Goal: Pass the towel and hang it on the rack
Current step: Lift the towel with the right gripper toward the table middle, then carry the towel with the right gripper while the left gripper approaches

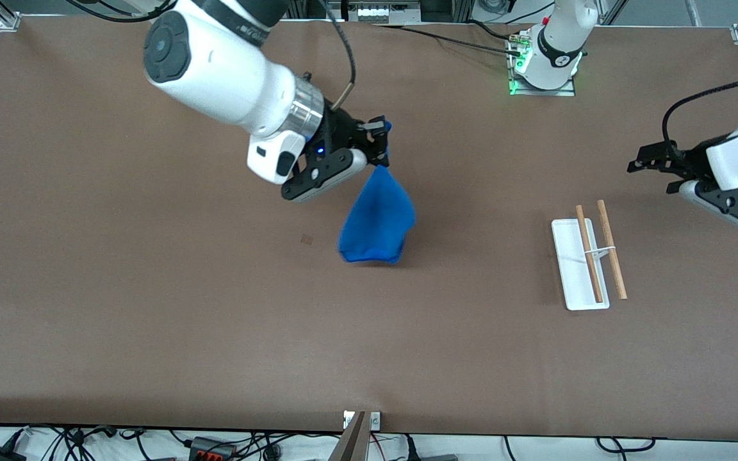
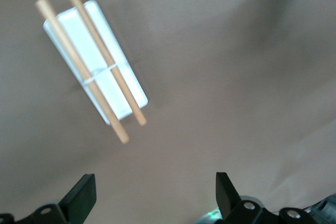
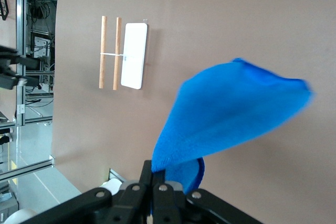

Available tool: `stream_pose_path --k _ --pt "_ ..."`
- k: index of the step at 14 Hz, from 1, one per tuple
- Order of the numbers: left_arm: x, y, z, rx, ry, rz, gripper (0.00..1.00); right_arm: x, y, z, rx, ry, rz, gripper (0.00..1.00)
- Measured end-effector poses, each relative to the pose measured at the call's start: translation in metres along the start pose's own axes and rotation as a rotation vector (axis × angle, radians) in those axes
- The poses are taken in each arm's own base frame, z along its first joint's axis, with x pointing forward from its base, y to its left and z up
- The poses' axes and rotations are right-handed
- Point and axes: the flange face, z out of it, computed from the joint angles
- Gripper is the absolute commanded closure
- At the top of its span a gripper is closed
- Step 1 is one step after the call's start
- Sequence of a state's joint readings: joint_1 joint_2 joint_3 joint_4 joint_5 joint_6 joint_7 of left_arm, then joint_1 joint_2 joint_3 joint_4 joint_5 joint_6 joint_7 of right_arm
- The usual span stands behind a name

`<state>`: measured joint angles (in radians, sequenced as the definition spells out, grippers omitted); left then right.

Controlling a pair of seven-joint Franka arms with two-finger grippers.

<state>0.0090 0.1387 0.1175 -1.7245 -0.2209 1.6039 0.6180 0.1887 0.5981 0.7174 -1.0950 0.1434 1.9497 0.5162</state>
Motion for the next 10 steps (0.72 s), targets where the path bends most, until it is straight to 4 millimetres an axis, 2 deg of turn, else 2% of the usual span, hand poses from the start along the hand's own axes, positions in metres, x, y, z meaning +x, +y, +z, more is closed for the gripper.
stream_pose_path --k 2,4,7,10 --pt "0.014 0.008 0.010 -0.001 0.000 0.073 0.00 -0.003 -0.005 0.003 0.002 -0.003 -0.002 1.00" --pt "0.022 0.019 0.009 -0.008 0.014 0.099 0.00 -0.004 -0.007 0.005 0.002 -0.005 -0.004 1.00" --pt "0.031 0.015 0.015 -0.037 0.064 0.206 0.00 -0.007 -0.011 0.008 0.002 -0.009 -0.010 1.00" --pt "0.050 -0.006 0.055 -0.165 0.153 0.337 0.00 -0.007 -0.011 0.008 0.003 -0.009 -0.011 1.00"
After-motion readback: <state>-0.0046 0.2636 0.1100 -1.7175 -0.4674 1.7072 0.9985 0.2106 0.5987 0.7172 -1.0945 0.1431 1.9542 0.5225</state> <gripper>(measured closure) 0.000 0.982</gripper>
